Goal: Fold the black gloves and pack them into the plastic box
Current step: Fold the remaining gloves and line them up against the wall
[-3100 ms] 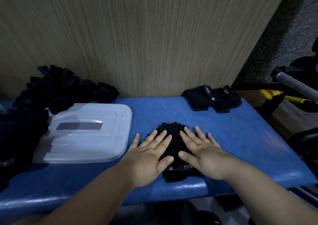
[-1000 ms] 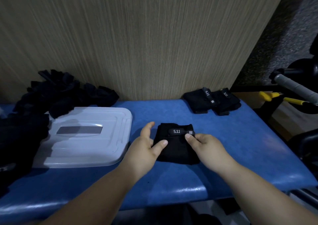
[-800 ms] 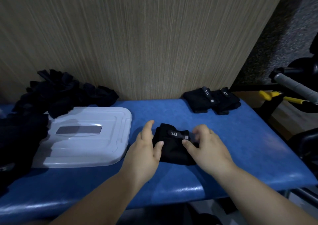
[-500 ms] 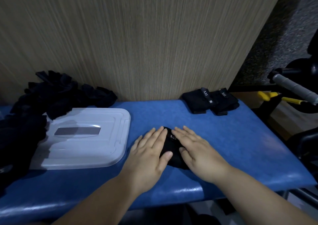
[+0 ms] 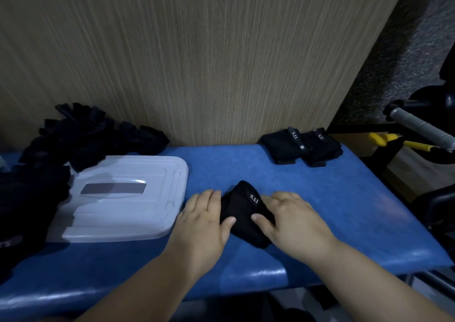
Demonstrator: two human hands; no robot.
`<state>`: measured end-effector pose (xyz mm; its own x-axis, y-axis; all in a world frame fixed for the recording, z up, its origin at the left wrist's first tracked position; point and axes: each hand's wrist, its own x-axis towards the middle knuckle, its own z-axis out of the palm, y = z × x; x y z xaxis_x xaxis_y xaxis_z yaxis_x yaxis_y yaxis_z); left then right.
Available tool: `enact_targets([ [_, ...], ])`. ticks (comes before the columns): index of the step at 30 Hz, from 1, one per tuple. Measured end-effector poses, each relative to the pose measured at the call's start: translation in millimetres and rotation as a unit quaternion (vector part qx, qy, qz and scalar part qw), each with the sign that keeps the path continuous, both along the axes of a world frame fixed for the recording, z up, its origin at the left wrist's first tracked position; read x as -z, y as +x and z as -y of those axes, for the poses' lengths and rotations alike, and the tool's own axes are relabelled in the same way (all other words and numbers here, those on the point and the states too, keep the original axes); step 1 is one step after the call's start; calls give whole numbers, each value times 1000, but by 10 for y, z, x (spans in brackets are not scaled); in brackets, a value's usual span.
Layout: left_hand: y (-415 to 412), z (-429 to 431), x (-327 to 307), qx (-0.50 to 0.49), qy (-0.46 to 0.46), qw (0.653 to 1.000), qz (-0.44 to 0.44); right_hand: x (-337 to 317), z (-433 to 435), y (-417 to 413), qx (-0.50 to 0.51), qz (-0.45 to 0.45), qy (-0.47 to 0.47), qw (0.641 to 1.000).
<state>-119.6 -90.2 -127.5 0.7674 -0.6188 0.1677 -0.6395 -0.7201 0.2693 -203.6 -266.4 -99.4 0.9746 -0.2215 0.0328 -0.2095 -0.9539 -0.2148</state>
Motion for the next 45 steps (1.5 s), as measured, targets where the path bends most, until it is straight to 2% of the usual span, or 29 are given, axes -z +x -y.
enact_targets([
  [2,0,2,-15,-7,-67,995,68,-12,-10,-3,44,25,8,999],
  [9,-84,26,-209,-64,-47,991,-108,-12,-81,-55,84,51,138,986],
  [13,-102,88,-308,-96,-89,970,-205,-16,-70,-53,86,43,187,978],
  [16,-66,124,-356,-112,-183,929,-301,-21,-62,-45,91,33,232,968],
  [19,-35,184,-340,-125,-309,861,-385,17,-48,8,117,65,288,948],
  [21,-35,246,-346,-131,-383,813,-419,18,-50,68,143,105,376,910],
  [22,-22,283,-350,-130,-412,792,-432,-8,-61,101,156,117,450,871],
  [24,17,359,-378,-121,-450,759,-455,-80,-82,158,168,122,607,767],
  [25,46,393,-403,-115,-464,745,-465,-118,-82,189,171,119,660,722],
  [26,82,433,-429,-110,-476,734,-472,-159,-74,224,176,116,690,693],
  [28,158,510,-479,-104,-496,712,-486,-218,-31,306,192,112,716,662],
  [32,344,670,-595,-77,-534,663,-519,-366,133,499,202,77,731,647],
  [35,510,780,-619,-66,-533,646,-543,-484,266,655,183,71,778,596],
  [36,564,817,-621,-64,-529,644,-548,-496,309,721,180,83,776,599],
  [38,679,891,-619,-71,-520,652,-547,-486,378,863,188,119,738,638],
  [42,908,1062,-574,-119,-495,684,-522,-395,503,1146,221,182,592,753],
  [45,1050,1160,-496,-138,-471,711,-504,-385,567,1279,245,193,402,861],
])
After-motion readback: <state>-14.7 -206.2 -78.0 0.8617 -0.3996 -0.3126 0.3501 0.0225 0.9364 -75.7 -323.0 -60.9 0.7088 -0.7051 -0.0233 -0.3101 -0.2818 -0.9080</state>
